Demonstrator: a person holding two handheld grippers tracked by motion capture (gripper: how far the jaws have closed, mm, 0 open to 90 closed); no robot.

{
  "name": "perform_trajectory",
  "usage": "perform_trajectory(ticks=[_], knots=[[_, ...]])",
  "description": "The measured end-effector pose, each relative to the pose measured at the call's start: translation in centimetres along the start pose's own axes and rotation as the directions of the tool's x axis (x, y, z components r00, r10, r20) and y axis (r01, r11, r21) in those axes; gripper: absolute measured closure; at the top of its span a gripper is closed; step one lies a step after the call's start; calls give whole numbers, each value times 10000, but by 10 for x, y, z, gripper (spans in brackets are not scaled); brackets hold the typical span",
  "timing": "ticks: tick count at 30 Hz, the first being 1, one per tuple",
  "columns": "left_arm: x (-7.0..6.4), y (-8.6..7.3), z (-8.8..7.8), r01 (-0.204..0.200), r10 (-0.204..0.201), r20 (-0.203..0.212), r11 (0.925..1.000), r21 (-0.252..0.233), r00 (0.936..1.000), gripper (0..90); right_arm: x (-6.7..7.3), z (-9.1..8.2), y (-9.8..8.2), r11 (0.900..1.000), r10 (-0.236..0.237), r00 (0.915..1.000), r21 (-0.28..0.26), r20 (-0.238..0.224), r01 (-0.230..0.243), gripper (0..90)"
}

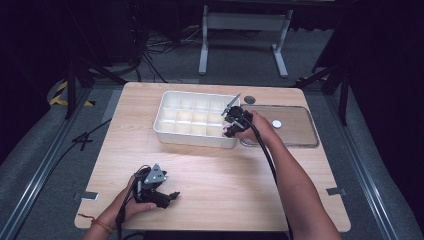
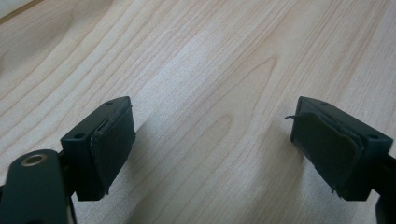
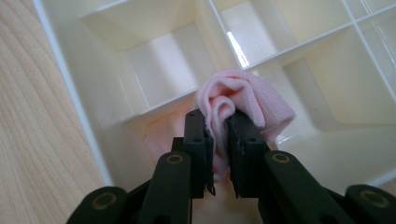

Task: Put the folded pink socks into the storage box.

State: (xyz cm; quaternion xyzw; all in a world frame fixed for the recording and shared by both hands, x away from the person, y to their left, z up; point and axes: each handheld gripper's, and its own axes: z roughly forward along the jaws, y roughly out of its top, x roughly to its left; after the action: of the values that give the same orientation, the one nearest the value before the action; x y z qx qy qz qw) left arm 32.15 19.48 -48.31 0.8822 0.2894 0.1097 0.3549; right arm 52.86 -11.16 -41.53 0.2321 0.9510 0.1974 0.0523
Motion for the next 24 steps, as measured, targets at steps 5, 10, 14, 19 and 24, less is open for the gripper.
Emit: perform_trajectory(ticks=[5, 10, 14, 19, 24], knots=[[0, 0, 0, 0, 0, 2, 10000, 4, 10000, 139, 0, 2, 2, 9996, 1, 10000, 284, 25, -2, 791], [0, 0, 0, 4, -4, 13, 10000, 3, 10000, 139, 2, 6, 5, 9985, -105, 9998, 546, 155, 97, 793], [0, 0, 0, -38, 38, -4, 10000, 26, 10000, 139, 1, 7, 4, 9984, -38, 9999, 560, 144, 30, 793], [0, 0, 0, -12, 12, 2, 10000, 31, 10000, 139, 1, 8, 3, 9989, 40, 10000, 459, 74, -43, 793], [0, 0, 0, -22, 22, 17, 10000, 28, 10000, 139, 1, 8, -2, 9998, 141, 9998, 128, 123, -143, 793]])
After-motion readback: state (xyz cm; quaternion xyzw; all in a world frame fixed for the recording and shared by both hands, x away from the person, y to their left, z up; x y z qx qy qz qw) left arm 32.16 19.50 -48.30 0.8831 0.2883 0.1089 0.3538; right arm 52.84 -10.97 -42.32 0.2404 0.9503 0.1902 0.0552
